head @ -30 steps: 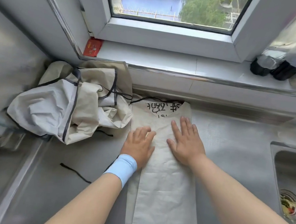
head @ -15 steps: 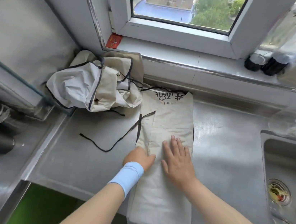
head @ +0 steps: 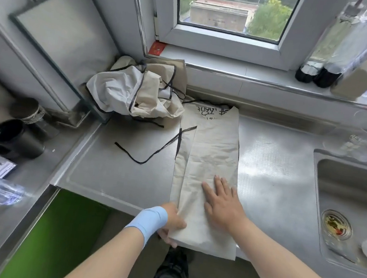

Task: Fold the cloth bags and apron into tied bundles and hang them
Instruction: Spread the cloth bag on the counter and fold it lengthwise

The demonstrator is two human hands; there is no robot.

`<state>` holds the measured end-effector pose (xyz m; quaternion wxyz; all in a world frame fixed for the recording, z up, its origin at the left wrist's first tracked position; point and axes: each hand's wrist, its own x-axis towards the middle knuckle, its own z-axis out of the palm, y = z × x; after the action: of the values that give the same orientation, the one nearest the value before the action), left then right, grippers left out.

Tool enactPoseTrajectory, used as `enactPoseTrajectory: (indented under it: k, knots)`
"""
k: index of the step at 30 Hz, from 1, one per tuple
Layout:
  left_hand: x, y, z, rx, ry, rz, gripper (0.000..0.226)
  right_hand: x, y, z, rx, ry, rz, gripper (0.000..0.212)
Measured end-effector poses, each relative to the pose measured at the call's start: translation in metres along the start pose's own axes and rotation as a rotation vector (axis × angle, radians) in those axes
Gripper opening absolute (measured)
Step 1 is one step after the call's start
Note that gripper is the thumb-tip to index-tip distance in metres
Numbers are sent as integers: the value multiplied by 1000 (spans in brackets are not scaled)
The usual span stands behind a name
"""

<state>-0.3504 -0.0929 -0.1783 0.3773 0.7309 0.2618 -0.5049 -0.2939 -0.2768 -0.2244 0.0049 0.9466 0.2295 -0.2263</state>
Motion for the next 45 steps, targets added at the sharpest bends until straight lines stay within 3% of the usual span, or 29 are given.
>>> enactPoseTrajectory:
  k: [2,3,5,7,9,12,15,18,22,25,27,30,33,36,38,40,43,45]
  knots:
    - [-11,-3,4,206,-9,-62,50,-9,1,3,-16,6,-4,63]
    - [-14,-1,2,369,70,-63,48,-13,1,3,-29,28,-16,63]
    - [-20,5,-1,668,403,16,40,-27,0,3,-51,69,-72,63]
    - [-17,13,0,648,686,213,31,-44,1,7,-65,61,-156,70]
    - [-10,15,7,575,783,449,29,-62,3,16,-72,22,-231,91]
    - [5,1,26,731,603,545,57,-82,4,32,-169,-26,-279,116]
    - [17,-17,37,869,484,449,79,-95,7,40,-244,-1,-255,111]
    - [10,-24,43,880,469,437,91,-101,13,34,-116,3,-263,87]
    - [-11,-24,41,838,333,513,108,-101,19,11,178,84,-222,22]
    - [-26,-17,39,783,333,542,112,-94,19,-19,384,204,-4,15]
    - [-34,-10,34,733,391,532,92,-88,23,-40,539,177,72,19]
    - [-48,7,14,659,462,507,44,-83,33,-68,866,-91,103,16]
    - [-63,28,-8,628,391,482,27,-83,48,-89,1050,-251,66,23]
    - [-72,46,-24,600,338,476,13,-78,64,-100,1085,-330,18,34]
    - [-70,56,-34,567,384,480,12,-69,71,-99,1068,-250,52,24]
    - [-64,70,-41,516,518,507,10,-57,73,-99,1057,-37,138,12]
    - [-46,83,-40,408,862,612,16,-33,71,-103,962,261,230,31]
    - [-34,83,-26,420,1098,715,32,-16,71,-100,901,331,248,25]
